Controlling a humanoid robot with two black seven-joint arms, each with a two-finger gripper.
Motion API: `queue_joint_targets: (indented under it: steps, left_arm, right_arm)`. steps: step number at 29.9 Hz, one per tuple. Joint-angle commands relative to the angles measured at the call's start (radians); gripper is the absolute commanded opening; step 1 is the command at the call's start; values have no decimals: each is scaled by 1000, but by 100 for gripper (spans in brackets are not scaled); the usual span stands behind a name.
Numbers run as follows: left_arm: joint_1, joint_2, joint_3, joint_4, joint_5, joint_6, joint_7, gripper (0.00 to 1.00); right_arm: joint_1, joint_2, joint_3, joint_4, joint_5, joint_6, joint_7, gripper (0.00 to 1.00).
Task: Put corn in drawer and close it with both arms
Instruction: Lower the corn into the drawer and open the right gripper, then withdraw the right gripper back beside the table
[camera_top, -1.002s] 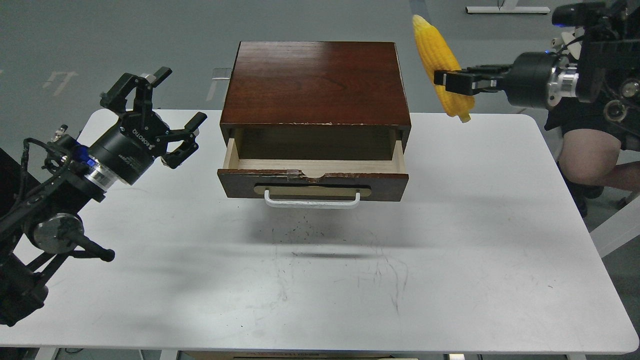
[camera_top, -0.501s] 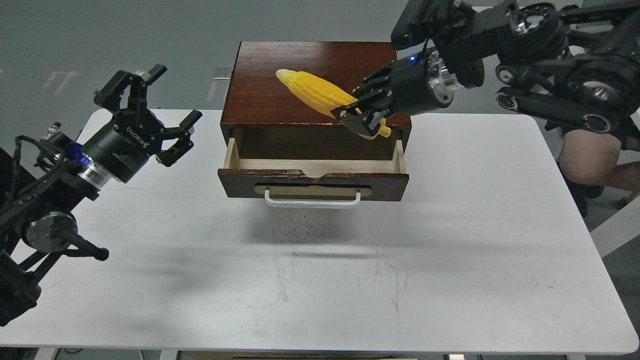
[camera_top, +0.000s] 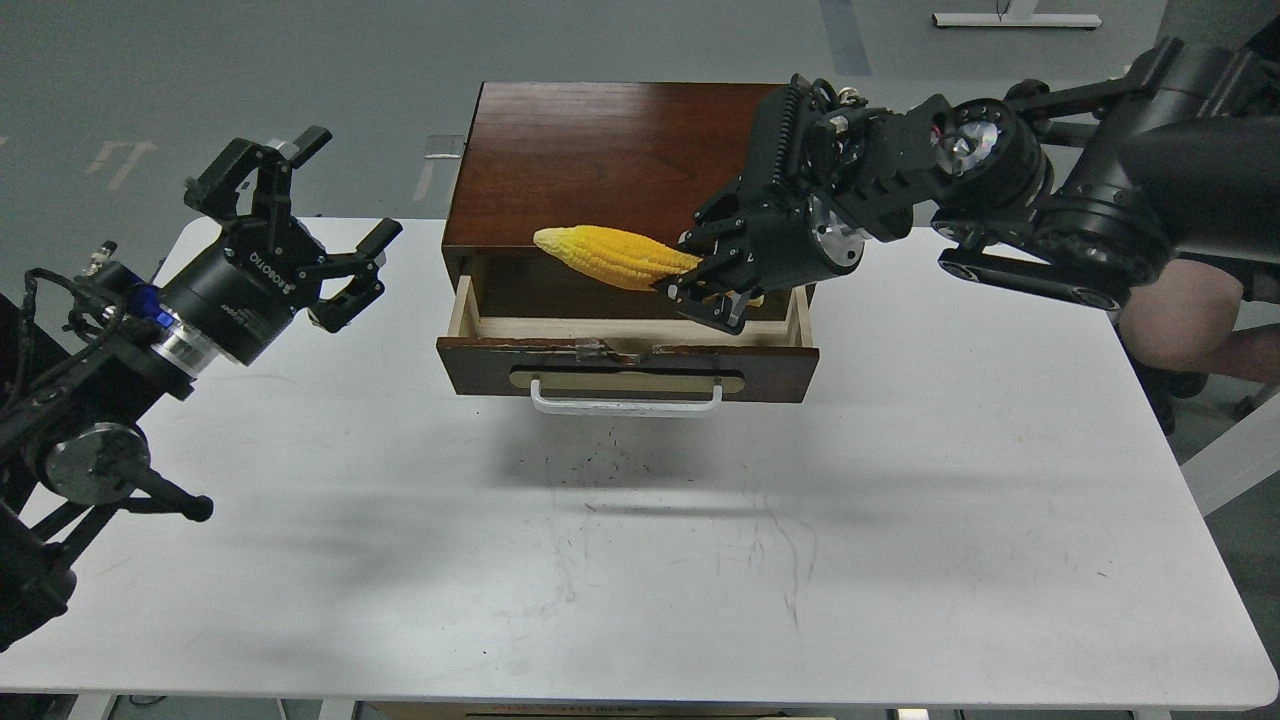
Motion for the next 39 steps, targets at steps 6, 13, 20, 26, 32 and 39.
queue_joint_targets:
  steps: [6,13,20,26,32,39]
  left_arm:
    - [0,0,0,-1,0,0,0,100]
    - [0,0,-2,-1,0,0,0,100]
    - [-2,5,-4,-1,0,0,0,100]
    - [0,5,-2,-1,0,0,0,100]
    - [0,3,-2,-6,0,0,0,100]
    - [2,-1,4,-6,0,0,0,100]
  right_arm:
    - [-6,0,2,-2,5,-2,0,65]
    - [-1,-5,11,6,18,-7,0,87]
    - [55,-72,92,36,105,-5,0,96]
    - [60,-216,193,56,373,0,0,96]
    - [-121,-393,365,53,715,3,0,97]
    - [-448,-518,641,41,1013,10,0,97]
